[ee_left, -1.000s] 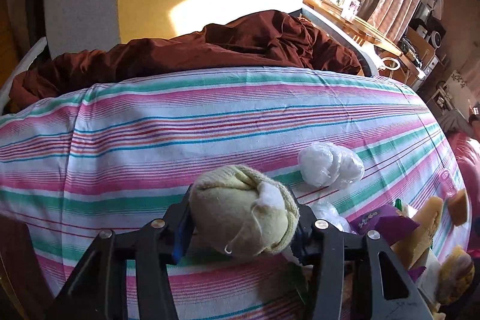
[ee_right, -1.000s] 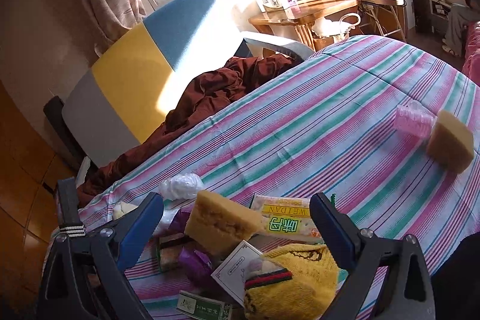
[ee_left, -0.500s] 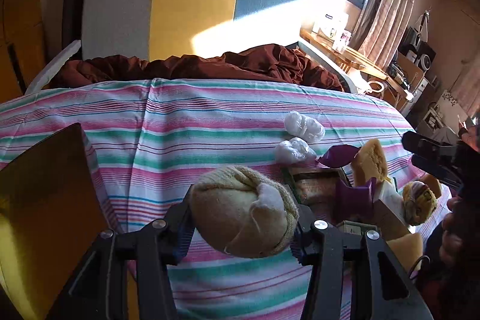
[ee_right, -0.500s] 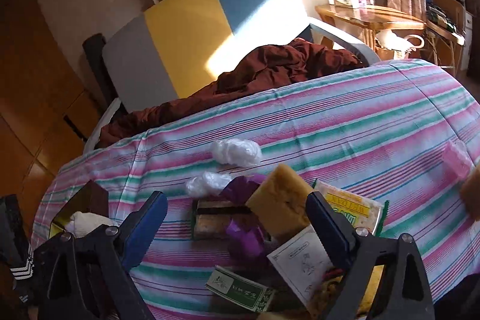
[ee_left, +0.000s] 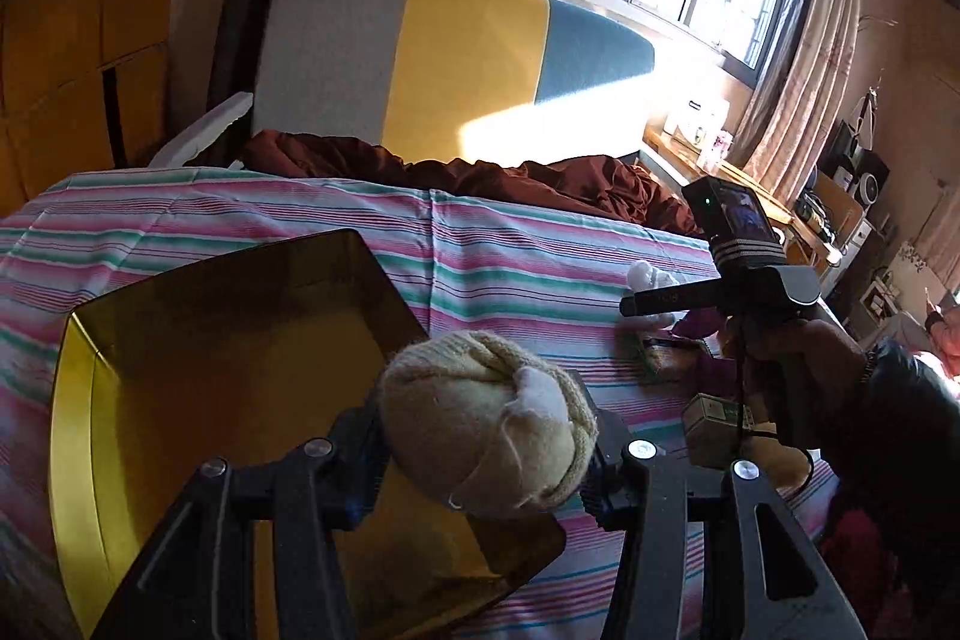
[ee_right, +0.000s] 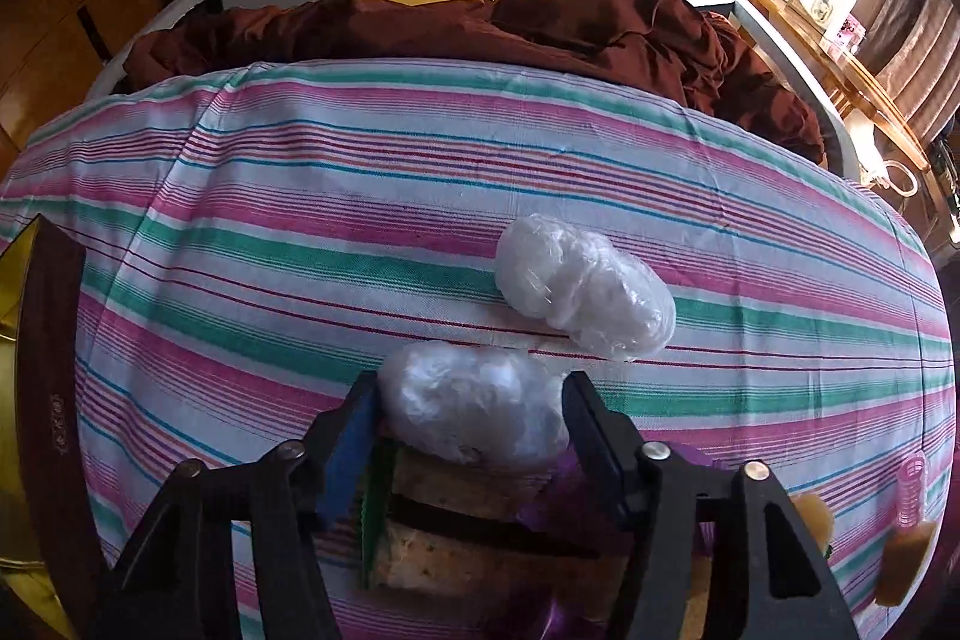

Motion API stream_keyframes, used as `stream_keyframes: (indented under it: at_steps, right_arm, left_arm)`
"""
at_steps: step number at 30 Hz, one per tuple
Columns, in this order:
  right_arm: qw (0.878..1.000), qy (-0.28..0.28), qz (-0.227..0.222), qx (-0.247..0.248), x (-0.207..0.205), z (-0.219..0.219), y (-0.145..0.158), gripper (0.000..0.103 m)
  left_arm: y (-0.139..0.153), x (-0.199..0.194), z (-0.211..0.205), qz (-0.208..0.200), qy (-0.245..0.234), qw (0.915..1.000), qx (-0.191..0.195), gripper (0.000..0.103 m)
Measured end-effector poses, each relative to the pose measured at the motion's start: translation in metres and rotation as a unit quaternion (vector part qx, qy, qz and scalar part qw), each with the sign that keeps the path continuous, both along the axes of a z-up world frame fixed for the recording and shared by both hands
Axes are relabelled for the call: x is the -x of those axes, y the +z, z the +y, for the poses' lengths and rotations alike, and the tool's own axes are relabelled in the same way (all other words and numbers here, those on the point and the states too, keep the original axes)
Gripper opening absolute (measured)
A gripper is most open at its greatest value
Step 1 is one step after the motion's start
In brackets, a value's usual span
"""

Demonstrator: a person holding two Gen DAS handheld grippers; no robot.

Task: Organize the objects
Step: 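Carry the sock into the gold tray and open left while right carries the bundle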

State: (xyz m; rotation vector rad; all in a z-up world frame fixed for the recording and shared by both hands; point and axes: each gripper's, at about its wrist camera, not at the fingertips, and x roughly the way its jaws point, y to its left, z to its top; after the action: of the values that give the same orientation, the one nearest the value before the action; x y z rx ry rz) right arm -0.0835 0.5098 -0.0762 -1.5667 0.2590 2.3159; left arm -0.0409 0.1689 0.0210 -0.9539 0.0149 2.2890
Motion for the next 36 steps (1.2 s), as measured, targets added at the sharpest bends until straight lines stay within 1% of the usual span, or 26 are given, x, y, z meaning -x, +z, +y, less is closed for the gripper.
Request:
stream_keyframes:
  at_steps: [2,3,4,6,10,14,18,20,22,25,27,29,34,35,36]
  right_arm:
    - [1.000,-0.006,0.003,-0.012,-0.002,0.002,0.000,0.038]
    - [1.000,-0.004,0.009,-0.003,-0.005,0.002,0.002,0.036]
    - [1.000,-0.002,0.016,0.003,-0.006,0.001,0.004,0.035]
    - [1.000,0.005,0.024,-0.008,-0.008,-0.006,0.010,0.035]
    - [0.998,0.042,0.050,0.000,-0.008,-0.034,0.025,0.035]
    - [0.993,0.096,0.067,0.017,-0.009,-0.073,0.037,0.035]
    - [0.986,0.148,0.065,0.038,-0.020,-0.120,0.031,0.035]
    - [0.984,0.162,0.067,0.037,-0.028,-0.134,0.024,0.035]
    - [0.984,0.165,0.066,0.029,-0.034,-0.145,0.017,0.035]
    - [0.984,0.165,0.061,0.026,-0.036,-0.147,0.013,0.035]
    - [0.984,0.162,0.062,0.027,-0.037,-0.146,0.013,0.035]
    - [0.984,0.162,0.063,0.027,-0.036,-0.147,0.011,0.035]
    - [0.984,0.165,0.064,0.023,-0.037,-0.145,0.010,0.035]
    - [0.984,0.165,0.064,0.022,-0.037,-0.145,0.009,0.035]
    - [0.984,0.165,0.064,0.023,-0.037,-0.144,0.009,0.035]
  left_arm:
    - [-0.002,0.003,-0.013,-0.004,0.013,0.9999,0.000,0.053]
    - [-0.004,0.004,-0.019,-0.006,0.018,0.9998,0.000,0.053]
    - [-0.005,0.004,-0.024,-0.006,0.023,0.9997,-0.001,0.053]
    - [-0.009,0.004,-0.034,-0.005,0.035,0.9994,0.000,0.053]
    - [-0.018,0.007,-0.049,-0.017,0.059,0.9981,0.000,0.053]
    - [-0.020,0.005,-0.063,-0.018,0.077,0.9969,0.002,0.053]
    - [-0.025,0.008,-0.080,-0.031,0.100,0.9945,-0.003,0.053]
    - [-0.027,0.010,-0.090,-0.029,0.112,0.9933,0.003,0.053]
    - [-0.031,0.015,-0.104,-0.038,0.124,0.9916,0.006,0.053]
    - [-0.037,0.029,-0.124,-0.052,0.147,0.9876,0.018,0.053]
    - [-0.039,0.039,-0.134,-0.053,0.164,0.9845,0.030,0.053]
    - [-0.040,0.050,-0.139,-0.053,0.171,0.9831,0.037,0.053]
    - [-0.043,0.081,-0.139,-0.043,0.189,0.9792,0.061,0.053]
    - [-0.042,0.088,-0.138,-0.034,0.192,0.9786,0.065,0.054]
    - [-0.041,0.096,-0.137,-0.023,0.196,0.9779,0.070,0.059]
